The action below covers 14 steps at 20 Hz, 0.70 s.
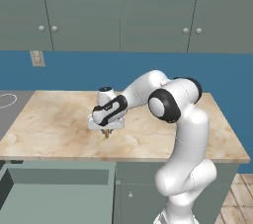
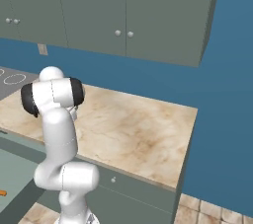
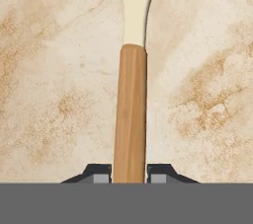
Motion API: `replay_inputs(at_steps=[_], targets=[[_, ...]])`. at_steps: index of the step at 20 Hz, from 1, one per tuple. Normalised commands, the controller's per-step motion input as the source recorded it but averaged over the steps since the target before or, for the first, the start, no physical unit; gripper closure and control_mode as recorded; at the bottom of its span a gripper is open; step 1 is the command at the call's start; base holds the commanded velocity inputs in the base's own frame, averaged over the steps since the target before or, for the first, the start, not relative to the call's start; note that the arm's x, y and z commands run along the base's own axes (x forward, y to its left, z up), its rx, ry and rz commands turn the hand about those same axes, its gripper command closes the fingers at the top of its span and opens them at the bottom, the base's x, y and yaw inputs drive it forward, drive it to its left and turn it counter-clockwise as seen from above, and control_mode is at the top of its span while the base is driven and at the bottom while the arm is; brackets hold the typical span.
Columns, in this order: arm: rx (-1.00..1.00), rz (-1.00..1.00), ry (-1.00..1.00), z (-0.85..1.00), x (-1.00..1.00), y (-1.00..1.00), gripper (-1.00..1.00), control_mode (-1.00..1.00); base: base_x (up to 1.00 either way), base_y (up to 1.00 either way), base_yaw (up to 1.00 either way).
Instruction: Organize the utensils by type. Pick up the wooden spoons from the counter and place them in the open cabinet. Then pick up the metallic utensils from the counter and place them in the open drawer.
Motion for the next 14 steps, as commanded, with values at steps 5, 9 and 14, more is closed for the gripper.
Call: replay_inputs(at_steps=[5, 9, 14], targets=[[0.0, 0.0, 0.0, -0.03, 0.0, -0.01, 1.0, -1.0, 0.0, 0.0, 0.0], [0.03, 0.0, 0.0, 0.0, -0.01, -0.08, 1.0, -1.0, 0.0, 0.0, 0.0], [0.0, 0.04, -0.09, 0.11, -0.32, -0.15, 1.0, -1.0, 0.0, 0.0, 0.0]])
